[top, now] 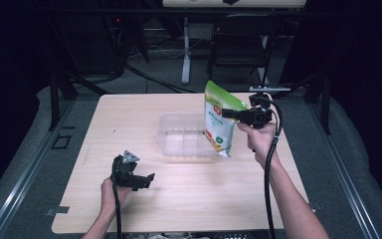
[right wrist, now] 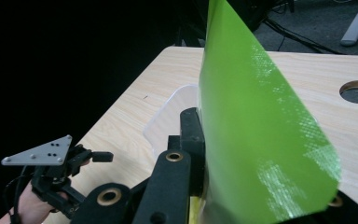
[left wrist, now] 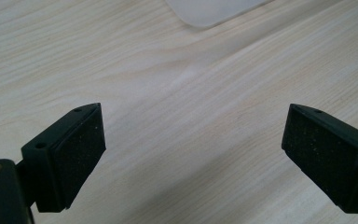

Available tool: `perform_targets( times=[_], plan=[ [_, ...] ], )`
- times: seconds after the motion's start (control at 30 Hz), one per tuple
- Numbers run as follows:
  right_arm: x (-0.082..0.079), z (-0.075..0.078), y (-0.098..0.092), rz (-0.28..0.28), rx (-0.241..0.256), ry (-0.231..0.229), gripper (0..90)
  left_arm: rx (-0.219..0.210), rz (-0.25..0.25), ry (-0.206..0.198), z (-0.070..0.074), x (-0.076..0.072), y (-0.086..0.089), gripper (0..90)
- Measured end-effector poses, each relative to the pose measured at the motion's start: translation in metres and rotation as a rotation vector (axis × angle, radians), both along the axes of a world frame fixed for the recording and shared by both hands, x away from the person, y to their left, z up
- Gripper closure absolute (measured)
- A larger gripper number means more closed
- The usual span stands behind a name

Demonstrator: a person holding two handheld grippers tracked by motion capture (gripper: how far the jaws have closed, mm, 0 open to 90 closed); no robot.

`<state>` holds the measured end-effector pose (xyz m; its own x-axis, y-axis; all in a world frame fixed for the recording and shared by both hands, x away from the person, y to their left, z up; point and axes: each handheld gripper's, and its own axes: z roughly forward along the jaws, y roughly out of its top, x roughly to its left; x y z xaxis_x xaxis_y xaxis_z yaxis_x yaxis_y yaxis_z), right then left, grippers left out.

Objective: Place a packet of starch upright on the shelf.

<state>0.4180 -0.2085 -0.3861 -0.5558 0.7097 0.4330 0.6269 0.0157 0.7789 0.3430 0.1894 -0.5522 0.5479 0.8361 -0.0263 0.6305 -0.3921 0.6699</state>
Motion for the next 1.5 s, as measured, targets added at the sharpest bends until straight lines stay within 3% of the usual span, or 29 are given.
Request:
perform_targets(
  times=[0.4,0.73,1.2,1.5],
  plan=[
    [0.016,-0.010,0.012,-0.036,0.006,0.019,90.0,-0.007,-0.002,0.001,0.000,0.000,-0.001,5.9],
    [0.029,-0.020,0.019,-0.069,-0.023,0.016,90.0,-0.006,-0.004,0.003,0.000,-0.001,-0.001,5.9],
    [0.051,-0.039,0.027,-0.092,-0.016,0.034,90.0,-0.008,-0.008,0.010,0.000,0.000,0.000,5.9],
    [0.057,-0.049,0.027,-0.093,-0.002,0.021,90.0,-0.012,-0.002,0.012,-0.001,0.003,-0.003,5.9]
  ],
)
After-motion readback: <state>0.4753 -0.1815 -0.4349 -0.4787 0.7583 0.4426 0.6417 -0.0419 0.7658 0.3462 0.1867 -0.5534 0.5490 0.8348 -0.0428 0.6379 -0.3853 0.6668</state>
